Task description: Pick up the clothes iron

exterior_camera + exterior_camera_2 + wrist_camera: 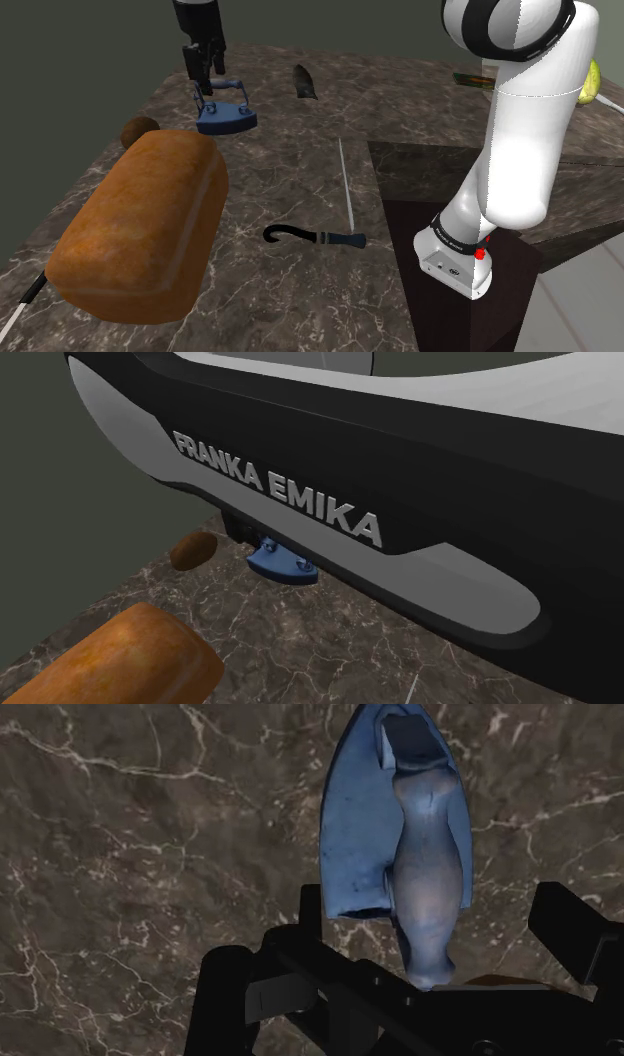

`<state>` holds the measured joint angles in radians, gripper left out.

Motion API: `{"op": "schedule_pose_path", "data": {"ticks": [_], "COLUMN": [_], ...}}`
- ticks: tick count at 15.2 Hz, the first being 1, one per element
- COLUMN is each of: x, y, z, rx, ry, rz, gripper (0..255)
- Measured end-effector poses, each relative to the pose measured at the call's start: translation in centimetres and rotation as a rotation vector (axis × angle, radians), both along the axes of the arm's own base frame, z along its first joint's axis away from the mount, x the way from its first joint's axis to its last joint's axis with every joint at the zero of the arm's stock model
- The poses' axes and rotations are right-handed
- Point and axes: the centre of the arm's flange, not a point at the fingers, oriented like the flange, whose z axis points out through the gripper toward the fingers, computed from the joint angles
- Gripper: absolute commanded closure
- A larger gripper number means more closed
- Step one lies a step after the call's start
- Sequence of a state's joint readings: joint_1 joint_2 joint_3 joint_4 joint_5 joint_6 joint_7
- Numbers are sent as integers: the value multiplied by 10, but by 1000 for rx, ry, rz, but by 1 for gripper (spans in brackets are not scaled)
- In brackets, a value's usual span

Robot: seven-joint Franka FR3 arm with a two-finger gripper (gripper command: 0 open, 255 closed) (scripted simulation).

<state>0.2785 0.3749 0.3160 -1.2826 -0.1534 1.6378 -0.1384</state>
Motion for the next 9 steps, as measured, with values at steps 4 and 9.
{"op": "schedule_pose_path", "data": {"ticks": [4, 9], "x": [0, -1], "y": [1, 1], "z": [-2, -2], "rx": [1, 1], "ry": [-1, -1], "rz": [0, 1], "gripper": [255, 255]}}
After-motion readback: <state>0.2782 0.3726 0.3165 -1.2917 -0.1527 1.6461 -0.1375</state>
